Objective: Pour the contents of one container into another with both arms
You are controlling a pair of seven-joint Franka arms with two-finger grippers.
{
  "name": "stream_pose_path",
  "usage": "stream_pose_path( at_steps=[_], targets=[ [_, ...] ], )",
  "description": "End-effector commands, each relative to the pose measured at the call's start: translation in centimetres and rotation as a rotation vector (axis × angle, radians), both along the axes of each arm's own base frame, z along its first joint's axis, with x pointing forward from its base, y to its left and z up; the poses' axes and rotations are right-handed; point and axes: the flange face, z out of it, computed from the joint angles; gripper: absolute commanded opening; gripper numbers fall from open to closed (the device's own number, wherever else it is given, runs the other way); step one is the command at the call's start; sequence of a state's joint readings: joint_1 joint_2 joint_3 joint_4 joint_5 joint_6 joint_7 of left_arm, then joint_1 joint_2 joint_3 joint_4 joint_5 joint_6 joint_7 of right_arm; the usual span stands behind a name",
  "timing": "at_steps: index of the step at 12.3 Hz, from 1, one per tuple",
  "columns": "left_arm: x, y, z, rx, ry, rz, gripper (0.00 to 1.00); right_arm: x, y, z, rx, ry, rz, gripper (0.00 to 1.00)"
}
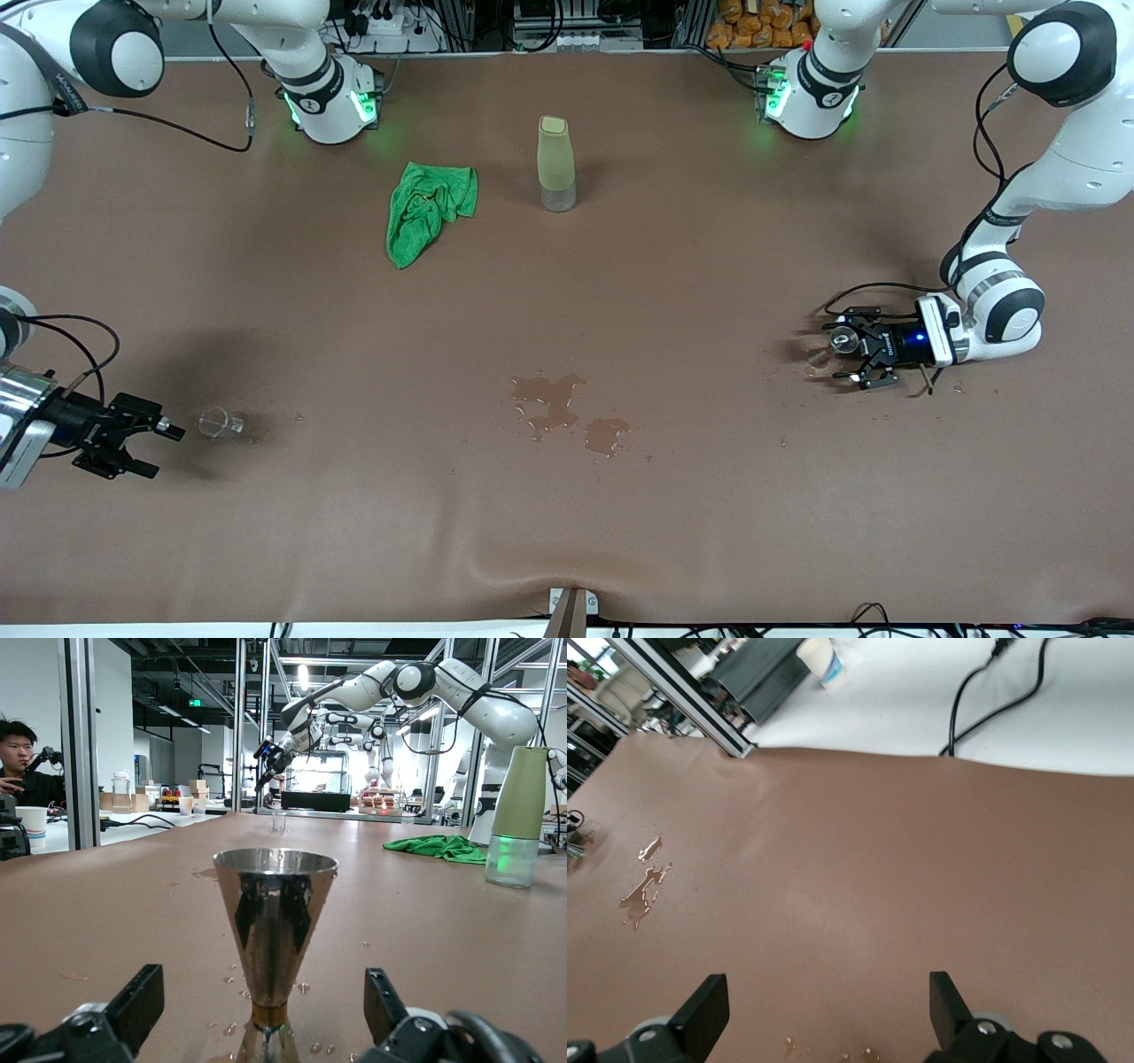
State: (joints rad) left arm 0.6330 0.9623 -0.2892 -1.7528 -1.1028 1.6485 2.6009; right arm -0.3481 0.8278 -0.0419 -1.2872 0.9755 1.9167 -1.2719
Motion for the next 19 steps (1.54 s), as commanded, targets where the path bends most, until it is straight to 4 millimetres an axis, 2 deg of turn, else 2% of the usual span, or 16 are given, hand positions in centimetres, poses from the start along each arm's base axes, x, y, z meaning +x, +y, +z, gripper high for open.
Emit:
stream_pose_path(
  at_steps=[1,2,3,5,7,9,10,12,14,15,17,19],
  targets=[
    [-0.2,2.7,1.2,0.026,0.010,-0.008,1.00,0.7,2.1,2.5,-0.077,0.140,-0.060,1.00],
    [-0.4,4.0,1.9,0.051,0.032,-0.015,1.00,1.0,2.9,3.7,-0.122,0.190,-0.080,1.00],
    [-0.1,5.7,2.7,0.087,0.045,-0.013,1.00,1.5,4.4,7.0,-0.172,0.198,-0.104,1.00],
    [-0.2,9.1,3.8,0.144,0.081,0.020,1.00,0.8,5.8,11.6,-0.268,0.277,-0.184,1.00],
    [0.5,12.4,8.2,0.231,0.182,0.054,1.00,-1.7,7.9,16.0,-0.413,0.354,-0.235,1.00],
    [2.1,14.9,13.8,0.344,0.373,0.086,1.00,-4.4,8.4,19.0,-0.473,0.417,-0.245,1.00],
    [2.9,15.5,17.3,0.411,0.472,0.113,1.00,-5.9,8.5,20.5,-0.489,0.452,-0.257,1.00],
    [3.8,15.4,23.2,0.517,0.598,0.180,1.00,-8.8,8.8,24.3,-0.589,0.480,-0.262,1.00],
    [4.3,14.5,28.6,0.608,0.784,0.295,1.00,-11.9,9.7,27.4,-0.573,0.564,-0.316,1.00],
    [4.5,13.5,31.0,0.659,0.872,0.350,1.00,-13.0,10.0,28.8,-0.570,0.608,-0.357,1.00],
    [5.0,12.8,36.3,0.724,1.004,0.497,1.00,-15.1,11.2,31.8,-0.607,0.648,-0.411,1.00],
    [4.9,11.8,39.8,0.710,1.108,0.608,1.00,-16.9,11.9,34.1,-0.625,0.664,-0.451,1.00]
  ],
)
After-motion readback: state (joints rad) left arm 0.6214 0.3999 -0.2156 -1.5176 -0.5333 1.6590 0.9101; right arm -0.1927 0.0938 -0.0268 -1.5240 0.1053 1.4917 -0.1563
